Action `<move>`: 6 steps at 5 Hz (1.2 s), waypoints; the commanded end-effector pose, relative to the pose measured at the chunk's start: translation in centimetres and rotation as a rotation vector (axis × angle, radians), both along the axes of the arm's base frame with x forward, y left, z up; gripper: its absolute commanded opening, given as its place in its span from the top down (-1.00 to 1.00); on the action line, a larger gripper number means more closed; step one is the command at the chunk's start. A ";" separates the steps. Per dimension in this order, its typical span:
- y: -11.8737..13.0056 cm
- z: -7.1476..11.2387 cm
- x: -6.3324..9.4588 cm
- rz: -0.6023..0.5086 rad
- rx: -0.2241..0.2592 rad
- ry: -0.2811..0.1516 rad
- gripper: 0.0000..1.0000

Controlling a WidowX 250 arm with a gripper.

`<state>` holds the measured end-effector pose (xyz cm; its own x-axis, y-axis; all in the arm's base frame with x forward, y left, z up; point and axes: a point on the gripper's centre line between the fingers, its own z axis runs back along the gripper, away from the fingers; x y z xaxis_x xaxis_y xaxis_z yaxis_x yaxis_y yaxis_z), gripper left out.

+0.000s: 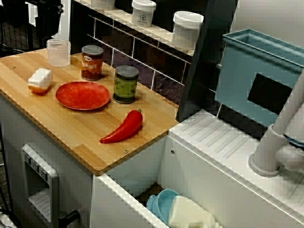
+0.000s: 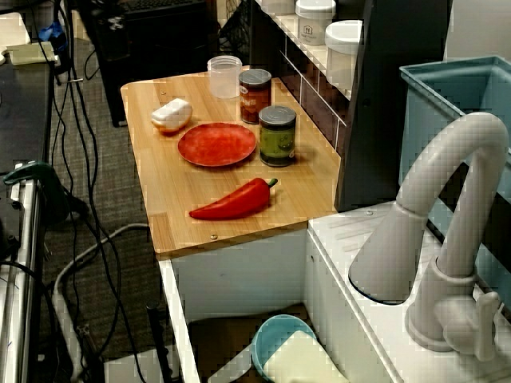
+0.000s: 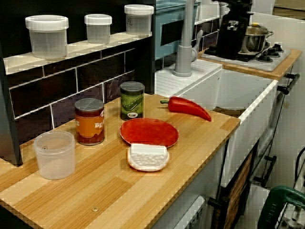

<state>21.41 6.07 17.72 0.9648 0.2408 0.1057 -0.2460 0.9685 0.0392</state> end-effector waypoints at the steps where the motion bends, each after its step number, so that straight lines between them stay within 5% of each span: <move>1: 4.7 -1.9 2.4 0.078 0.075 -0.042 -1.00; 4: 7.4 -5.9 5.2 0.215 0.162 -0.046 -1.00; 6: 9.5 -7.8 5.9 0.238 0.152 -0.040 -1.00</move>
<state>27.10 14.76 8.48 0.8840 0.4422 0.1516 -0.4636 0.8708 0.1633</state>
